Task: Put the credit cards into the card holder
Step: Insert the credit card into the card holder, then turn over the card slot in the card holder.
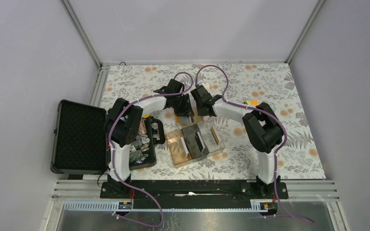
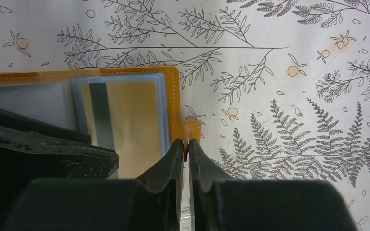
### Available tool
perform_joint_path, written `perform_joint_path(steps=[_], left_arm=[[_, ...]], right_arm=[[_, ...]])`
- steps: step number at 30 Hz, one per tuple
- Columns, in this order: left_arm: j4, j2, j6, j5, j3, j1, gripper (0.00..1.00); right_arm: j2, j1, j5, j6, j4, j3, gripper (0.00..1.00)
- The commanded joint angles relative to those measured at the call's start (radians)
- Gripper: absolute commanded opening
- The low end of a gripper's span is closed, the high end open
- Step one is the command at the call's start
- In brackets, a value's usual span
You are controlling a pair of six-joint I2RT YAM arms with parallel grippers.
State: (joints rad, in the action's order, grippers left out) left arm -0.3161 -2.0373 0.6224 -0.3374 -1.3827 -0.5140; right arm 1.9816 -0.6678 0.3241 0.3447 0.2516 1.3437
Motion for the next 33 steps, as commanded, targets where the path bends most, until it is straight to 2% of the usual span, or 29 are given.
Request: perform_joint_path(steps=[1, 5, 8, 13, 18, 25, 29, 30, 33], left_arm=[[0.064, 0.066, -0.001, -0.03, 0.006, -0.014, 0.34], [0.061, 0.1, -0.016, -0.039, 0.001, -0.014, 0.38], [0.036, 0.152, -0.057, -0.008, -0.01, -0.014, 0.44], [-0.045, 0.234, -0.121, 0.075, -0.018, -0.008, 0.57], [-0.155, 0.286, -0.119, 0.163, 0.002, 0.021, 0.7], [-0.259, 0.265, -0.112, 0.256, 0.01, 0.067, 0.82], [-0.298, 0.208, -0.118, 0.235, -0.018, 0.08, 0.83], [-0.299, 0.199, -0.117, 0.235, -0.016, 0.084, 0.82], [-0.294, 0.189, -0.114, 0.238, -0.007, 0.086, 0.79]], right_arm=[[-0.013, -0.01, 0.001, 0.015, 0.0, 0.017, 0.0], [-0.035, -0.012, 0.007, 0.013, 0.025, 0.028, 0.0], [-0.054, -0.012, 0.009, 0.005, 0.042, 0.035, 0.07], [-0.097, -0.011, 0.021, -0.004, 0.061, 0.035, 0.08], [-0.124, -0.011, 0.028, -0.016, 0.091, 0.058, 0.1], [-0.147, -0.009, -0.005, -0.015, 0.095, 0.079, 0.1], [-0.13, -0.008, -0.001, -0.01, 0.105, 0.088, 0.11], [-0.127, -0.007, 0.0, -0.009, 0.107, 0.09, 0.14], [-0.126, -0.003, -0.014, -0.006, 0.112, 0.097, 0.37]])
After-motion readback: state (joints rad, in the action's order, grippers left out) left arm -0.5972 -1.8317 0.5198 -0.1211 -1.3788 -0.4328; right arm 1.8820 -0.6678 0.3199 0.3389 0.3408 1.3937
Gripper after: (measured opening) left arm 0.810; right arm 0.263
